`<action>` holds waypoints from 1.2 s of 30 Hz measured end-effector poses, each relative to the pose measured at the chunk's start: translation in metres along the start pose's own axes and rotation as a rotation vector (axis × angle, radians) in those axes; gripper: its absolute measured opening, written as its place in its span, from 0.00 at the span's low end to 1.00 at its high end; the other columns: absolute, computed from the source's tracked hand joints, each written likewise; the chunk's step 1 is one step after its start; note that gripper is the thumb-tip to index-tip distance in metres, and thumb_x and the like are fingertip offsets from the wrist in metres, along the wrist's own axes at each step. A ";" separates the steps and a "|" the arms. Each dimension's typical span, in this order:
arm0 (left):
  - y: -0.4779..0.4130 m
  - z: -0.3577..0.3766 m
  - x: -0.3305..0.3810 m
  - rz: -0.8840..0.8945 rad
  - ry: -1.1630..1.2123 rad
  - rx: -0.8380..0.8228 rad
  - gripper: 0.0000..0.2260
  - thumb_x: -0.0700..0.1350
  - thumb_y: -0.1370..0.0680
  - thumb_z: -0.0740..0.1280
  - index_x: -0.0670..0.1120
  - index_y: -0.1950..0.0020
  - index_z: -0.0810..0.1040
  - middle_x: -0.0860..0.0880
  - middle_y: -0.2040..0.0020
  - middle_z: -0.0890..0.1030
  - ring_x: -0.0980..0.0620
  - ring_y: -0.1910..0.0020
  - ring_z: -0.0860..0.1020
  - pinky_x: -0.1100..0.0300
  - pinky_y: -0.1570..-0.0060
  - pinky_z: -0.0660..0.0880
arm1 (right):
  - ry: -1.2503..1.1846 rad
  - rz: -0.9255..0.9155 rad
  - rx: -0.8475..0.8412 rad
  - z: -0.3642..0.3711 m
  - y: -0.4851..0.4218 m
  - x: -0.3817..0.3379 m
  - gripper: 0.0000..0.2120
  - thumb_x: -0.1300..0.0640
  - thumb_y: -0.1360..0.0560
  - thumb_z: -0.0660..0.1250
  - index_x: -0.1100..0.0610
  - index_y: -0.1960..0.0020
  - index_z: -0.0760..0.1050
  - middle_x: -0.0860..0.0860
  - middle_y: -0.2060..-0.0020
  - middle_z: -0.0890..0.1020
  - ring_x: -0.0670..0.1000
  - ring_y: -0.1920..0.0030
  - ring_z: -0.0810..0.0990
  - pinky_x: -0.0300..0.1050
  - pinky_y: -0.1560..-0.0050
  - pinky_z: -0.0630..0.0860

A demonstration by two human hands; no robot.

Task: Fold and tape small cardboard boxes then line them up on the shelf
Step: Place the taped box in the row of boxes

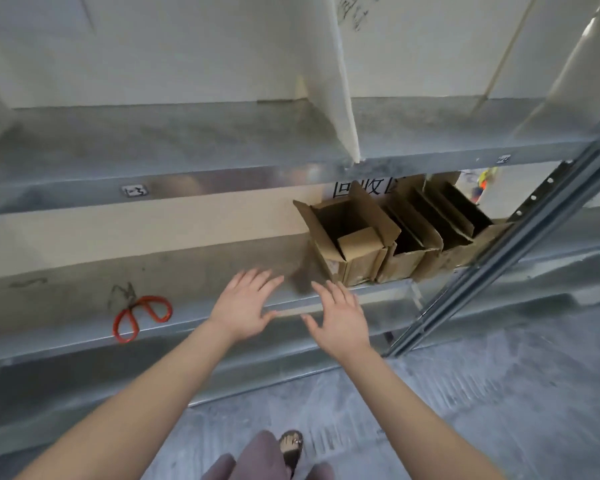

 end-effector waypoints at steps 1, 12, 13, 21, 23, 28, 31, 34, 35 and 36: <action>0.014 -0.005 -0.010 -0.029 0.007 -0.006 0.31 0.63 0.21 0.56 0.55 0.21 0.51 0.51 0.22 0.56 0.49 0.23 0.52 0.52 0.25 0.45 | 0.006 -0.031 -0.008 0.000 0.001 -0.017 0.32 0.36 0.22 0.54 0.45 0.22 0.52 0.51 0.22 0.59 0.53 0.22 0.51 0.54 0.23 0.49; 0.207 -0.039 -0.162 -0.270 -0.004 0.047 0.30 0.62 0.21 0.57 0.56 0.21 0.53 0.52 0.22 0.57 0.50 0.22 0.52 0.53 0.25 0.45 | 0.021 -0.266 -0.001 0.035 0.038 -0.253 0.31 0.37 0.22 0.55 0.46 0.22 0.55 0.51 0.23 0.61 0.52 0.22 0.55 0.55 0.24 0.52; 0.228 -0.041 -0.183 -0.294 -0.002 0.054 0.30 0.62 0.21 0.57 0.55 0.21 0.53 0.52 0.22 0.57 0.50 0.22 0.53 0.53 0.25 0.45 | 0.009 -0.287 0.015 0.041 0.043 -0.279 0.30 0.37 0.22 0.55 0.46 0.23 0.57 0.51 0.24 0.63 0.53 0.23 0.56 0.54 0.24 0.53; 0.401 -0.047 -0.363 -0.409 -0.050 0.055 0.29 0.62 0.20 0.55 0.55 0.21 0.54 0.51 0.22 0.59 0.50 0.23 0.54 0.53 0.25 0.47 | -0.024 -0.408 0.003 0.111 0.070 -0.504 0.30 0.37 0.21 0.54 0.44 0.22 0.54 0.50 0.23 0.60 0.52 0.22 0.53 0.55 0.24 0.50; 0.442 -0.045 -0.406 -0.441 -0.044 0.036 0.29 0.62 0.20 0.55 0.55 0.21 0.54 0.52 0.22 0.58 0.50 0.23 0.54 0.53 0.25 0.47 | -0.048 -0.428 -0.016 0.127 0.073 -0.557 0.30 0.37 0.21 0.54 0.44 0.22 0.54 0.50 0.23 0.61 0.52 0.22 0.53 0.56 0.24 0.50; 0.528 -0.032 -0.498 -0.555 -0.049 -0.029 0.30 0.61 0.20 0.56 0.54 0.21 0.52 0.51 0.22 0.57 0.50 0.23 0.54 0.53 0.25 0.51 | -0.098 -0.469 -0.075 0.162 0.085 -0.664 0.30 0.39 0.22 0.56 0.44 0.22 0.56 0.49 0.23 0.61 0.51 0.22 0.54 0.54 0.24 0.52; 0.562 -0.020 -0.545 -0.600 -0.025 -0.027 0.30 0.61 0.21 0.56 0.54 0.22 0.54 0.50 0.23 0.59 0.50 0.24 0.56 0.53 0.26 0.53 | -0.083 -0.517 -0.134 0.188 0.080 -0.716 0.30 0.40 0.22 0.57 0.45 0.23 0.56 0.50 0.23 0.61 0.52 0.22 0.53 0.54 0.23 0.51; 0.582 -0.004 -0.588 -0.648 0.025 -0.026 0.29 0.62 0.21 0.56 0.55 0.22 0.53 0.51 0.23 0.59 0.50 0.24 0.56 0.52 0.26 0.54 | -0.076 -0.562 -0.167 0.212 0.069 -0.756 0.30 0.41 0.22 0.58 0.46 0.22 0.55 0.50 0.23 0.60 0.52 0.22 0.52 0.52 0.23 0.49; 0.586 0.002 -0.600 -0.658 0.034 -0.027 0.29 0.62 0.21 0.56 0.55 0.22 0.53 0.52 0.23 0.59 0.51 0.24 0.56 0.53 0.26 0.54 | -0.075 -0.581 -0.172 0.220 0.064 -0.769 0.30 0.42 0.22 0.58 0.46 0.22 0.55 0.50 0.23 0.60 0.52 0.22 0.52 0.50 0.23 0.49; 0.588 0.007 -0.612 -0.667 0.048 -0.030 0.29 0.62 0.20 0.56 0.55 0.22 0.53 0.52 0.23 0.59 0.51 0.24 0.57 0.54 0.26 0.54 | -0.077 -0.602 -0.178 0.228 0.059 -0.781 0.30 0.42 0.21 0.58 0.47 0.22 0.56 0.50 0.23 0.60 0.52 0.22 0.53 0.48 0.23 0.49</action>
Point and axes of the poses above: each hand's wrist, its own y-axis away from the middle knuckle, its own z-axis out of the palm, x = y × z, the point moved 5 cm from there along -y, towards the middle knuckle
